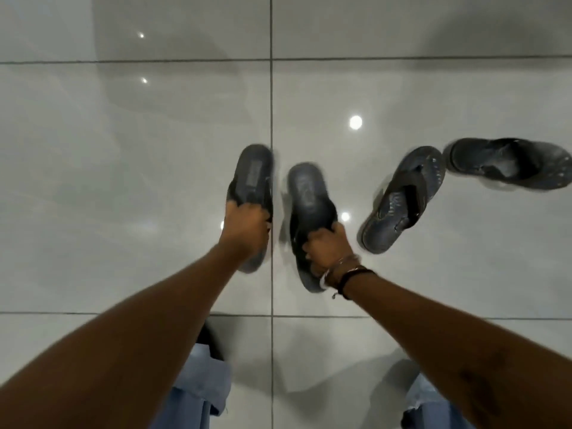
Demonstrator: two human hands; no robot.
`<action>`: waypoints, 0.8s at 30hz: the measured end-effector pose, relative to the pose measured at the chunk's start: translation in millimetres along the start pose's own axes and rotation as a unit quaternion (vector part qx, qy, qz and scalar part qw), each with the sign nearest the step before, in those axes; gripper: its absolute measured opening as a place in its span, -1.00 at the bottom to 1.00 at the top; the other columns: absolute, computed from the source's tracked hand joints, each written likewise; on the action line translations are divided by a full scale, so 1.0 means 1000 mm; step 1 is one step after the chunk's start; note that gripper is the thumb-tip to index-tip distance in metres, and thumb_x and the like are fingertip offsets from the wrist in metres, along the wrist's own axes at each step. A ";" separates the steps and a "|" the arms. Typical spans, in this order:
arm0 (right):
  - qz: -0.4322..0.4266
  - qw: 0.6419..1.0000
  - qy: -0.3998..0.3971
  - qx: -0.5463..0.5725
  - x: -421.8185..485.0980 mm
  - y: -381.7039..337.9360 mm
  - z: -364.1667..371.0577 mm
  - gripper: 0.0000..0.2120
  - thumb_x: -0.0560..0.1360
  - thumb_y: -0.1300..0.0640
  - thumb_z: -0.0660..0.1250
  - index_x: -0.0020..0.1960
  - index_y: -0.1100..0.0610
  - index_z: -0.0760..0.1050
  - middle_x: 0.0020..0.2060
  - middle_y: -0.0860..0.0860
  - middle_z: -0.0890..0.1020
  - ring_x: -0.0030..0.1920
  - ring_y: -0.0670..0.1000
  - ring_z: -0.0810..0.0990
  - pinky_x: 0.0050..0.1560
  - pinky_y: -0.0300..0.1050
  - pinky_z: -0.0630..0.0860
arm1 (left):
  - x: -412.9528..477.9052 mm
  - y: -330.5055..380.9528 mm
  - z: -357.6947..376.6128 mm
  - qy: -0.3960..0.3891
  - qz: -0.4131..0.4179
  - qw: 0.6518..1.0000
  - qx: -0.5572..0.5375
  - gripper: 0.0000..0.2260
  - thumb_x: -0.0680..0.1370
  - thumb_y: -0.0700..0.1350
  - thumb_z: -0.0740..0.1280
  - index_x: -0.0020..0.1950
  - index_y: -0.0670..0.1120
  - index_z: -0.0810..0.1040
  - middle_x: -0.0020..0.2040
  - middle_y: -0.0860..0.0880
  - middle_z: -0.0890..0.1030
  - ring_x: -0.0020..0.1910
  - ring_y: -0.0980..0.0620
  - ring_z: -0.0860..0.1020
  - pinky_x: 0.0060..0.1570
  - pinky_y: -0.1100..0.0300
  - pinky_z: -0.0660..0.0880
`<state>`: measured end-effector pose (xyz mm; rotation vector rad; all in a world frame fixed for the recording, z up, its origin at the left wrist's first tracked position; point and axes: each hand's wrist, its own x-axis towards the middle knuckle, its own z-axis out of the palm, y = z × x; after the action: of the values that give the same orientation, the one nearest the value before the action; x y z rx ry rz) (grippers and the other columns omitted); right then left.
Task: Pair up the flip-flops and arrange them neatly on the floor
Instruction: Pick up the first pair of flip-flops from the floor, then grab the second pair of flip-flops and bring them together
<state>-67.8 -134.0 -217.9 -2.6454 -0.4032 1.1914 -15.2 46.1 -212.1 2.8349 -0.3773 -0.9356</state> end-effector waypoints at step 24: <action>0.105 0.935 0.032 -0.338 -0.076 0.399 -0.082 -0.73 0.54 0.20 0.22 0.20 0.10 0.55 0.15 0.10 0.61 0.23 0.16 0.46 0.44 0.22 0.13 | 0.135 0.355 0.020 0.014 -0.378 0.727 -0.573 -0.48 0.55 0.04 0.35 0.40 -0.23 0.39 0.38 -0.21 0.48 0.33 -0.19 0.46 0.22 0.42 0.44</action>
<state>9.6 -540.6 -232.0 -3.3785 -0.6231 1.1745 8.9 -333.0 -232.9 1.7066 1.0852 -0.7557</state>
